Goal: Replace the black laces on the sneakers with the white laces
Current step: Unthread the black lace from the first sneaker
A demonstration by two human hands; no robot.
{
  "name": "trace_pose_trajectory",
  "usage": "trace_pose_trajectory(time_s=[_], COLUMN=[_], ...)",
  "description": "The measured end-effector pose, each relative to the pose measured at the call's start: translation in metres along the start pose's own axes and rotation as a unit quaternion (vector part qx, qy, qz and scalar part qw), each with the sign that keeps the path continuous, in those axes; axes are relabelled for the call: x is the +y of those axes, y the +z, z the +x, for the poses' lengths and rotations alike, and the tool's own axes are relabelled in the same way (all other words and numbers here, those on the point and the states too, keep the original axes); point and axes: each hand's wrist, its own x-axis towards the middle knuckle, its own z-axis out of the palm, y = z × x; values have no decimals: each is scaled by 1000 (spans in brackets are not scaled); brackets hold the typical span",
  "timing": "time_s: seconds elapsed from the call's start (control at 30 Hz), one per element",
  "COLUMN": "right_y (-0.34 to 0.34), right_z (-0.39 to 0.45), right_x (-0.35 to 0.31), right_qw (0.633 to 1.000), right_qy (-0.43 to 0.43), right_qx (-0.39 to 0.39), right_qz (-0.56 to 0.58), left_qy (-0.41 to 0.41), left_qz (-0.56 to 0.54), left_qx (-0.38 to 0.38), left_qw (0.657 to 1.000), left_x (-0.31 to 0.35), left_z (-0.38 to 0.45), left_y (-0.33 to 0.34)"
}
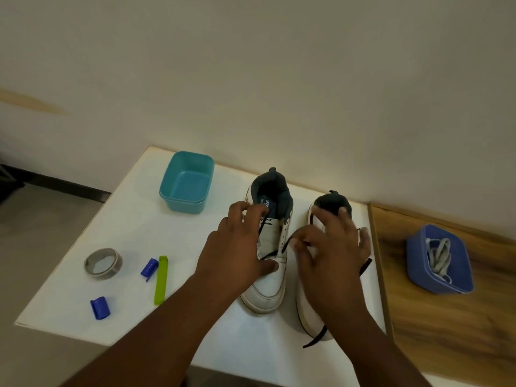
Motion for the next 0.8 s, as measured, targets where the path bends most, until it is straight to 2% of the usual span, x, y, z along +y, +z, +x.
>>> trace_pose_trajectory(time_s=[0.07,0.1,0.13,0.17,0.23,0.3,0.4,0.53,0.6,0.7,0.77,0.8], right_y=[-26,-39,-46,-46,-32,-8,17,22,22,10,1,-2], right_z=[11,13,15,15,13,3,-7,-6,-3,4,8,8], right_x=[-11,-17,-22,-24,-25,-17,1,10,9,-3,-10,-12], right_qw=[973,949,935,938,971,998,988,987,992,992,985,981], right_qy=[-5,-22,-37,-43,-26,-15,-51,-12,4,49,34,25], right_qx=[198,272,300,283,160,8,-114,-131,-115,-44,24,34], right_qz=[119,159,184,197,176,68,-93,-91,-50,110,166,190], left_qy=[3,2,0,-2,-3,-7,-4,-4,-7,-10,-9,-11], left_qz=[-3,-7,-10,-9,0,3,13,16,18,10,14,12], left_qx=[-3,-6,-8,-8,-7,-8,-10,-25,-30,-35,-36,-38], left_qw=[1000,1000,1000,1000,1000,1000,1000,1000,999,999,999,999], left_x=[0,0,0,0,-1,-1,2,1,0,3,5,5], left_z=[0,1,0,-1,-1,1,3,1,1,1,0,-1], left_y=[-1,-1,-1,-1,1,1,-1,-2,-2,-4,-5,-5])
